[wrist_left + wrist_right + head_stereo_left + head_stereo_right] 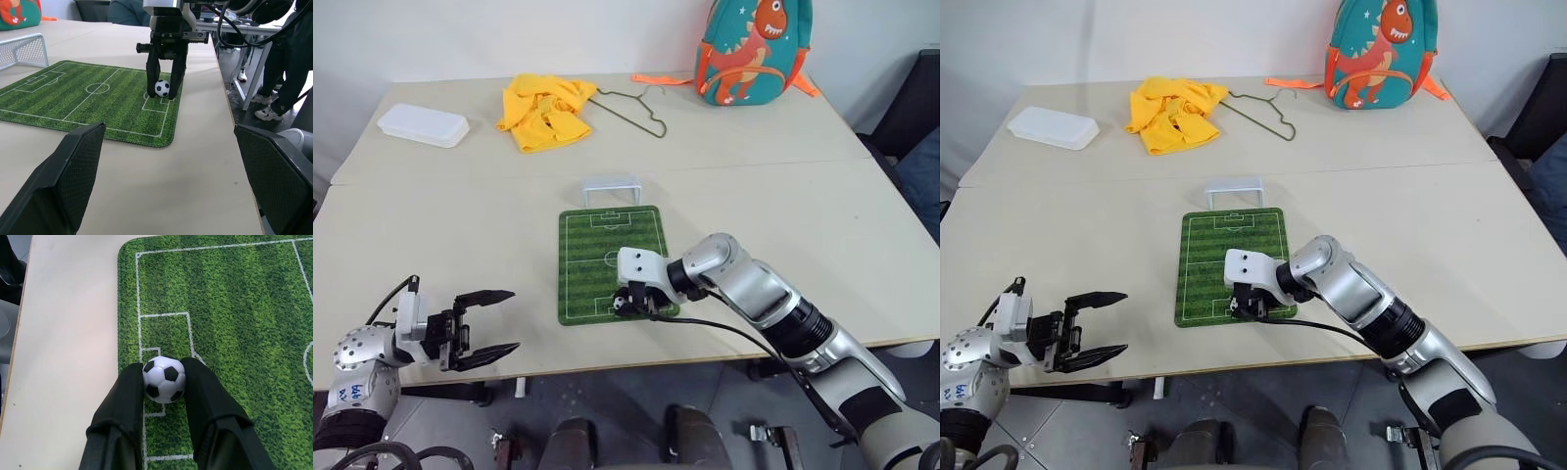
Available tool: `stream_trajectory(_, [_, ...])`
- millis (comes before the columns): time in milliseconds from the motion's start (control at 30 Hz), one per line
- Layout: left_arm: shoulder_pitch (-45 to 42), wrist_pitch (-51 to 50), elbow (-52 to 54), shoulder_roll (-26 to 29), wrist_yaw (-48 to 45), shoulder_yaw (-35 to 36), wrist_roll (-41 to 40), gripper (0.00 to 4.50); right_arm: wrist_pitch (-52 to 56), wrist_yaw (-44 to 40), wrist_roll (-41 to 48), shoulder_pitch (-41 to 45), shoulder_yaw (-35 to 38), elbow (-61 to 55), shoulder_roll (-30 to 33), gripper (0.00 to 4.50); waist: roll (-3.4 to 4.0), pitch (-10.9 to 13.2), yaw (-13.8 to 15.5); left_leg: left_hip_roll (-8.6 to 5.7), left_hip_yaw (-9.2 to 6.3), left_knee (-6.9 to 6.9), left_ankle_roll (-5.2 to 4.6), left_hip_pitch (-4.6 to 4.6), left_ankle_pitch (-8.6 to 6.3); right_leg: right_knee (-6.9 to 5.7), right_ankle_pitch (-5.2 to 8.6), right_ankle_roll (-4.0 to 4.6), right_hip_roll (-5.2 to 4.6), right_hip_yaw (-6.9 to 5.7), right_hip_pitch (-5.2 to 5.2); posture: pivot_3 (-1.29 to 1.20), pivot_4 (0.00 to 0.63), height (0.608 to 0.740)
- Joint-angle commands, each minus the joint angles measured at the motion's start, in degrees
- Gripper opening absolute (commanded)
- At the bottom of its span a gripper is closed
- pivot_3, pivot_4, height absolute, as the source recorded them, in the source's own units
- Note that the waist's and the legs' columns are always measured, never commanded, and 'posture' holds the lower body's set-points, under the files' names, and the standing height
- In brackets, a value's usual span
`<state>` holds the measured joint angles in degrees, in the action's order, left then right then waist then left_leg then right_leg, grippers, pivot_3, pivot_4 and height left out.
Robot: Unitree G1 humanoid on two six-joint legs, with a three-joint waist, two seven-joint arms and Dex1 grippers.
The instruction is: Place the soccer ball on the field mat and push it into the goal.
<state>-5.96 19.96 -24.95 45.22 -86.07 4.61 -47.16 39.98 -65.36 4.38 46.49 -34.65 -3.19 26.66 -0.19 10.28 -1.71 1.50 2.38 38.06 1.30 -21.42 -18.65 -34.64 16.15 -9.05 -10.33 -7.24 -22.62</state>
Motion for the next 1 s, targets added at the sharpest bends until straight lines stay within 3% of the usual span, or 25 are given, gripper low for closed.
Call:
stream_trajectory(33, [0.33,0.0,1.4,-0.38,-6.43,1.98,-0.01,4.5,-0.27,-0.64,0.23,0.0,0.09,-2.55,-0.22,0.84,0.0,0.0,0.0,0.0,0.0,0.0,0.0,0.0,0.0,0.0,0.0,0.0,0.0,0.0,0.0,0.0,0.15,0.74])
stream_trajectory(867, [-0.58,-1.21,1.5,-2.22,-6.43,4.28,1.9,4.5,-1.03,-1.22,0.57,0.16,0.4,-1.38,-0.38,0.84,0.0,0.0,0.0,0.02,0.02,0.0,0.01,0.0,-0.01,0.0,0.0,0.0,0.02,0.0,-0.02,0.0,0.15,0.74])
stream_trajectory(1000, [-1.01,-1.38,1.14,-2.42,-6.43,4.63,2.38,4.5,-1.09,-1.33,0.64,0.25,0.44,-1.47,-0.42,2.15,0.0,0.0,0.02,0.02,0.02,0.0,0.01,0.0,-0.01,0.0,0.0,0.0,0.02,0.0,-0.02,0.0,0.15,0.74])
